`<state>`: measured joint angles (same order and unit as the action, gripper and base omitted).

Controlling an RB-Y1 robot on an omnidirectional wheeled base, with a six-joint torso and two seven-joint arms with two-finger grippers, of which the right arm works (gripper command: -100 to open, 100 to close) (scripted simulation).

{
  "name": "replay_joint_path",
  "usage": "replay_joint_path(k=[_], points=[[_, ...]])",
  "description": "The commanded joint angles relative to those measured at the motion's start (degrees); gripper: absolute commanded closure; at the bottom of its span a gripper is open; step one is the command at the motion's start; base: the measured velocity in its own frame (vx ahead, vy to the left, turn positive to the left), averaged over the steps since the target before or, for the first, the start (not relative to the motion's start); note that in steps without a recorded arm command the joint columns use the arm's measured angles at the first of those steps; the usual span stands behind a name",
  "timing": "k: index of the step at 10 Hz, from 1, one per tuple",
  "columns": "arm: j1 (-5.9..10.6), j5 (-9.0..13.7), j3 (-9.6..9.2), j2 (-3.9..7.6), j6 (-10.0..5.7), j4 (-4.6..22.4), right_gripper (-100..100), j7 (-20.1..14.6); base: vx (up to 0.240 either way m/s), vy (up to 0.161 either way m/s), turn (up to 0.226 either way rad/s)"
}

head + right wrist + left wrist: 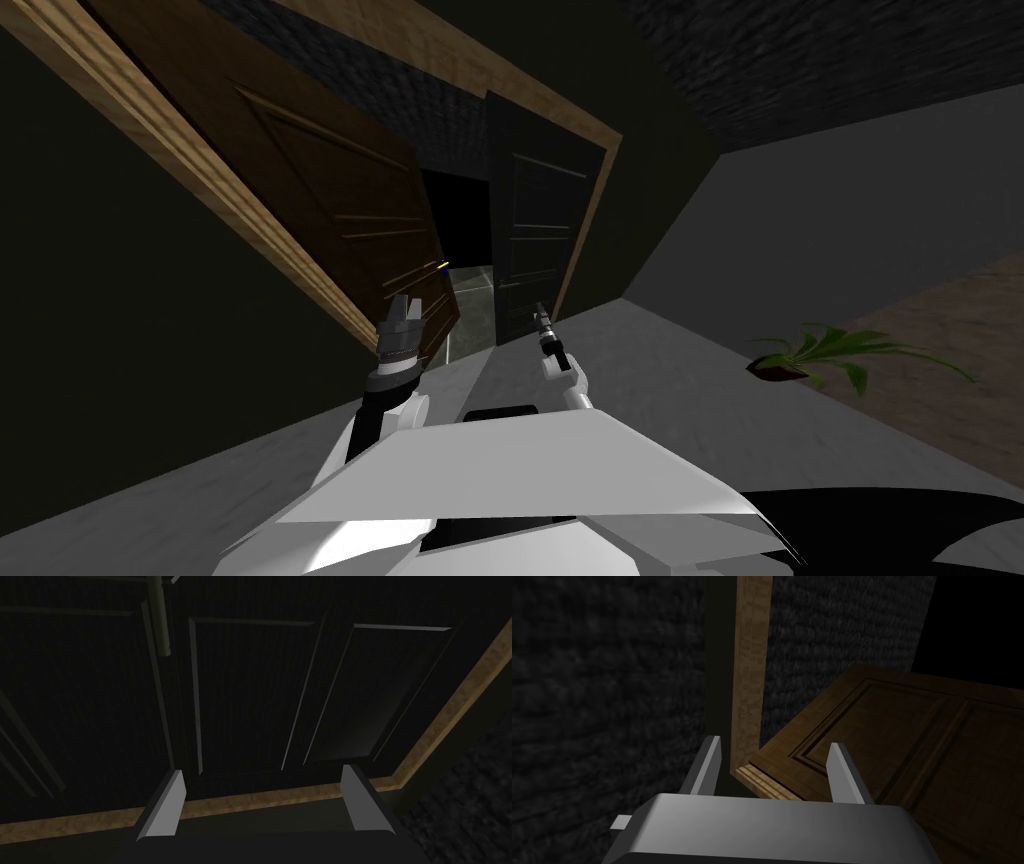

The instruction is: Push the door open

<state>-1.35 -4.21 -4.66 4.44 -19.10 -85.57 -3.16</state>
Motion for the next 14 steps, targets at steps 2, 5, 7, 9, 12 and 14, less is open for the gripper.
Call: replay_joint_path(k=[2,5,7,9,12,14], points=[[1.7,-0.15,-0.27,0.06,0.08,3.36,-100,-0.94,0.095,-0.025,0.067],[3.67,-0.37,-0.58,-0.15,0.27,6.97,-100,-1.8,0.093,-0.024,0.076],[4.91,-0.51,-0.78,-0.33,0.4,9.25,-100,-2.35,0.099,-0.021,0.061],[6.12,-0.65,-0.96,-0.52,0.52,11.46,-100,-2.87,0.102,-0.03,0.065],[8.25,-0.89,-1.3,-0.96,0.73,15.37,-100,-3.8,0.108,-0.047,0.078],[9.57,-1.04,-1.51,-1.31,0.86,17.82,-100,-4.39,0.124,-0.037,0.068]])
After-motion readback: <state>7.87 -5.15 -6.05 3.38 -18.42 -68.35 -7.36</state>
